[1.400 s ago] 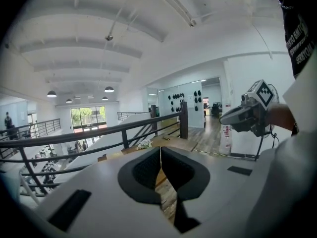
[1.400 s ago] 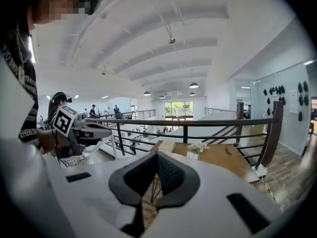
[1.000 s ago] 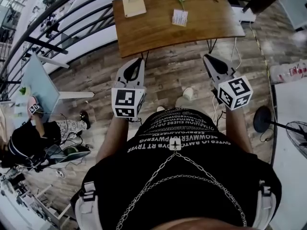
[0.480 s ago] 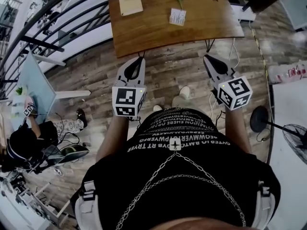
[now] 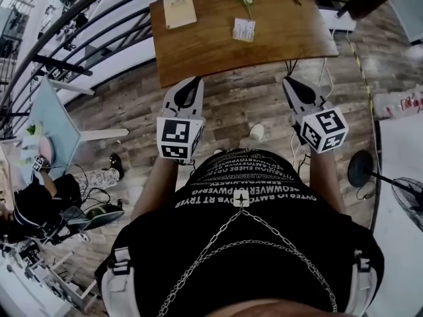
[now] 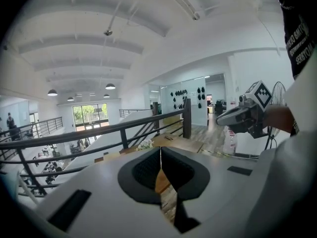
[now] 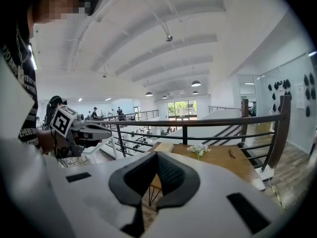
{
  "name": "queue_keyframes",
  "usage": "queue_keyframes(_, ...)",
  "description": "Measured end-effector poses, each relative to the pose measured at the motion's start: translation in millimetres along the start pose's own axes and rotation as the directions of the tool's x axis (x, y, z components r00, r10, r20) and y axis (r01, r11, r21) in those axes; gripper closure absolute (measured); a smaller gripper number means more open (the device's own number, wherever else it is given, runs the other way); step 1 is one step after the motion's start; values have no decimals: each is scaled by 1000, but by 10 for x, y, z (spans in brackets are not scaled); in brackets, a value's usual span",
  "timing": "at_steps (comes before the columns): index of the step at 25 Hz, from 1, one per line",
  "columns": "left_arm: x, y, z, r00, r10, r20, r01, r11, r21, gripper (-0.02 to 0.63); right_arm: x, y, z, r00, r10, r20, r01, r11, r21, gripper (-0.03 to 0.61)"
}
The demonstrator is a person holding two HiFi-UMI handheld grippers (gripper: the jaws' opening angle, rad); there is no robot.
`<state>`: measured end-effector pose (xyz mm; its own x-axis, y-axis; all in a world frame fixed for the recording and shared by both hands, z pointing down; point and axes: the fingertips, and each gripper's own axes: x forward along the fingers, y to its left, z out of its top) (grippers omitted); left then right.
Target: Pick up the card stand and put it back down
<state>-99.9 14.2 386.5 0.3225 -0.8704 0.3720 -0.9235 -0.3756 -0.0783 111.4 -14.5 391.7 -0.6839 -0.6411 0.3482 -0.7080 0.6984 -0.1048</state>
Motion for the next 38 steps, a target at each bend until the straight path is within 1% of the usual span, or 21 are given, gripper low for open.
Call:
queue_keyframes(3,110,37,63,1000,7,13,-7,1000,3,584,65,-101,35,1000,4,10,-4,1000,-4,563)
queue_keyframes(6,220,3,150,1000,7,30,-7,1000,7,584,47,-297,70,1000,-13,19,13,1000,-5,563)
queue_keyframes(10,351,-49,229,1000,4,21,-4,1000,12,584,22,-529,128,999,-34,26,33,999,6,563)
queue_keyframes(13,445,-80,264,1000,2,21,-2,1000,10,584,26,-628,152,999,-34,29,33,999,5,563)
queue_keyframes(17,550,-135,312,1000,4,15,-5,1000,10,584,36,-737,128,999,-22,25,21,1000,11,563)
queue_keyframes(22,673,-177,416,999,26,24,-26,1000,14,584,44,-949,171,999,-5,36,5,1000,6,563)
queue_keyframes(26,786,-166,445,999,42,20,-42,999,0,584,122,-1110,189,1000,3,30,-3,1000,11,563)
queue_keyframes(31,1008,-99,488,998,64,7,-64,998,2,584,298,-1273,249,999,34,24,-35,999,2,563)
queue_keyframes(35,1125,-170,551,997,72,11,-72,997,-1,584,352,-1383,228,998,57,15,-57,998,6,563)
queue_keyframes(38,1217,-219,571,997,81,-3,-81,997,1,584,406,-1475,234,997,79,10,-79,997,8,563)
